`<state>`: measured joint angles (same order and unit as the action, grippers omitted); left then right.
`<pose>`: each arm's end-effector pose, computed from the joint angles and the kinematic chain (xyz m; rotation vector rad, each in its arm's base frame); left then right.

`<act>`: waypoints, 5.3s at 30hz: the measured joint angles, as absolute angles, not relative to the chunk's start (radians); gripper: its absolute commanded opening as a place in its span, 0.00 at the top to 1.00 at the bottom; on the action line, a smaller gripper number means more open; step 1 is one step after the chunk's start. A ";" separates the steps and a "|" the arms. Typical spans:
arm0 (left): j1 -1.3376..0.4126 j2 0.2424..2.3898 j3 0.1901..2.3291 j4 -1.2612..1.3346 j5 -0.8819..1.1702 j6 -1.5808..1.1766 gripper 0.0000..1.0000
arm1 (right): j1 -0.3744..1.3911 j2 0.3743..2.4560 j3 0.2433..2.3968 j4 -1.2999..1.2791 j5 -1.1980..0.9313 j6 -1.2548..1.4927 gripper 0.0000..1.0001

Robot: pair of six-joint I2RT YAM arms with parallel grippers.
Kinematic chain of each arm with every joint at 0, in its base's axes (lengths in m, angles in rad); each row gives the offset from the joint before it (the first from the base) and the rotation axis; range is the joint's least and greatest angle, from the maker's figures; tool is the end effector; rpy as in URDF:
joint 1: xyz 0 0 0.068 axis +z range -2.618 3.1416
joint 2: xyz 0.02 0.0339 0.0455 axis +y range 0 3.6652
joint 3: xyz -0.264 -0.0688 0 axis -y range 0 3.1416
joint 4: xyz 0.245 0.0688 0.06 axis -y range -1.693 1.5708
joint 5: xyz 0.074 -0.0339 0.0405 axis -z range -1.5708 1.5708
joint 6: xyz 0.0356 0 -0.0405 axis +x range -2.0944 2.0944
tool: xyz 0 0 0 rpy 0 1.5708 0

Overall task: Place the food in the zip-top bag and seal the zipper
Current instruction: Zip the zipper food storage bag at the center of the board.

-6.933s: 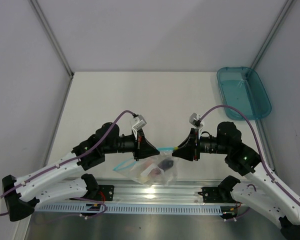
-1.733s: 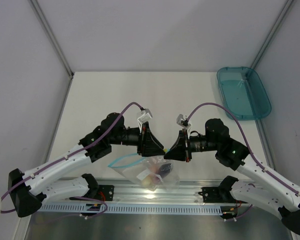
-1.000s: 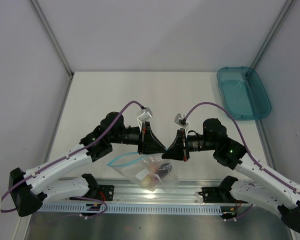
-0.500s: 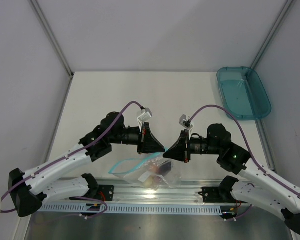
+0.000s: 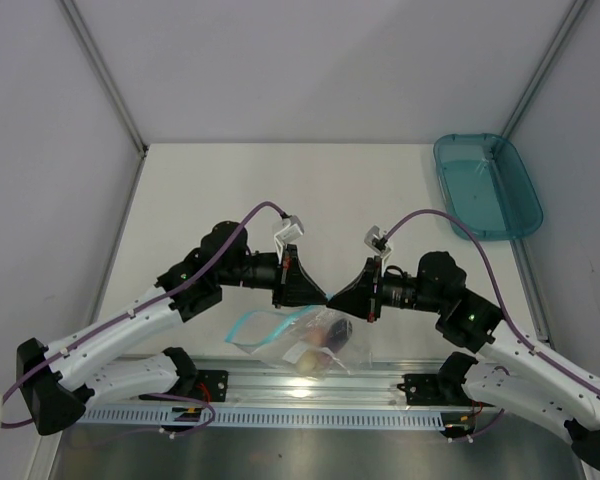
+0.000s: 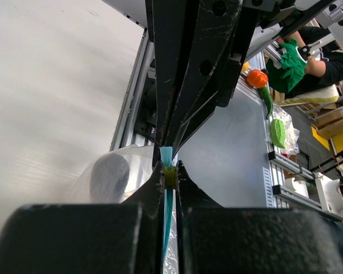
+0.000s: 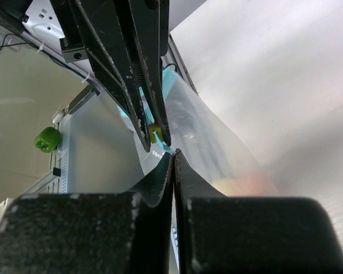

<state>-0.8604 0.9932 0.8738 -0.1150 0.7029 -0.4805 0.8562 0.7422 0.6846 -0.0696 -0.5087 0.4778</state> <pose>0.1291 -0.1853 0.3416 0.9310 1.8252 -1.5307 0.1034 0.1456 0.3244 -0.7638 1.7376 1.3855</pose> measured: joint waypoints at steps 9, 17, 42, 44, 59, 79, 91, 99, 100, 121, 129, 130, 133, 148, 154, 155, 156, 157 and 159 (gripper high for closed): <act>-0.852 0.997 0.889 -0.142 0.778 -0.481 0.99 | 0.828 0.898 0.807 -0.196 -0.727 0.337 0.82; -0.852 1.030 0.918 -0.152 0.822 -0.480 0.99 | 0.817 0.928 0.884 -0.292 -0.849 0.226 0.82; -0.835 1.061 0.959 -0.170 0.731 -0.460 0.99 | 0.833 0.830 0.848 -0.252 -0.517 0.441 1.00; -0.834 1.061 0.960 -0.170 0.714 -0.456 0.99 | 0.833 0.826 0.847 -0.251 -0.486 0.461 1.00; -0.837 1.022 0.973 -0.301 0.590 -0.424 0.99 | 0.828 0.803 0.801 -0.180 -0.384 0.527 1.00; -0.844 0.986 1.029 -0.407 0.662 -0.391 0.99 | 0.735 1.023 1.023 -0.382 -0.813 0.163 0.53; -0.844 0.987 1.043 -0.414 0.653 -0.389 0.99 | 0.686 0.925 1.002 -0.321 -0.910 0.202 0.47; -0.844 0.988 1.049 -0.413 0.670 -0.388 1.00 | 0.722 1.012 0.997 -0.276 -0.991 0.224 0.56; -0.844 0.988 1.049 -0.413 0.675 -0.388 0.99 | 0.728 1.023 0.997 -0.271 -0.996 0.225 0.58; -0.838 1.007 1.051 -0.429 0.646 -0.353 0.99 | 0.812 0.993 0.888 -0.144 -0.745 0.402 1.00; -0.838 1.007 1.051 -0.422 0.569 -0.339 0.99 | 0.808 0.940 0.833 -0.078 -0.583 0.513 1.00; -0.838 1.007 1.051 -0.422 0.562 -0.339 0.99 | 0.807 0.936 0.829 -0.073 -0.574 0.525 1.00; -0.838 1.007 1.051 -0.421 0.551 -0.339 0.99 | 0.804 0.929 0.821 -0.060 -0.556 0.548 1.00; -0.840 0.981 1.051 -0.433 0.545 -0.339 0.99 | 0.778 0.911 0.799 -0.007 -0.626 0.556 0.90; -0.843 0.974 1.051 -0.479 0.574 -0.339 0.99 | 0.764 0.976 0.855 -0.052 -0.764 0.455 0.74; -0.843 0.974 1.051 -0.484 0.580 -0.339 0.99 | 0.765 0.981 0.869 -0.072 -0.779 0.430 0.75; -0.843 0.974 1.051 -0.484 0.585 -0.339 0.99 | 0.766 0.985 0.882 -0.089 -0.792 0.409 0.77; -0.843 0.974 1.051 -0.484 0.591 -0.339 0.99 | 0.766 0.986 0.894 -0.105 -0.804 0.391 0.79; -0.843 0.974 1.051 -0.484 0.606 -0.340 0.99 | 0.767 0.991 0.910 -0.115 -0.831 0.369 0.80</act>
